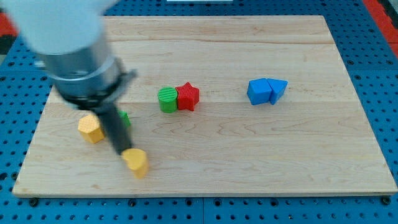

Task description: Slide the yellow hexagon closer to the yellow heart

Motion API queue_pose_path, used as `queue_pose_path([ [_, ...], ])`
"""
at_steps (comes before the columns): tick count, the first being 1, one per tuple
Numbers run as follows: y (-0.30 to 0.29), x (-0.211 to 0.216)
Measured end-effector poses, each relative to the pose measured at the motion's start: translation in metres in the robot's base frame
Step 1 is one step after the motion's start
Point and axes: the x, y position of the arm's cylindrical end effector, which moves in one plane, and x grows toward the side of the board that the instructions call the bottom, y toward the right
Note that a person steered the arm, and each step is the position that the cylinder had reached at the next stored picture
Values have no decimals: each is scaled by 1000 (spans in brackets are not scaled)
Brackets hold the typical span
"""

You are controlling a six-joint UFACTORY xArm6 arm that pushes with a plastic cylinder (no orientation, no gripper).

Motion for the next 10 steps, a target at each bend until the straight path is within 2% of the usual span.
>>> queue_pose_path([
  [1, -51, 5],
  [2, -43, 40],
  [3, 57, 41],
  [4, -17, 43],
  [5, -127, 29],
  [6, -187, -3],
  [7, -197, -23],
  [8, -193, -55],
  [9, -142, -57],
  [10, -74, -30],
])
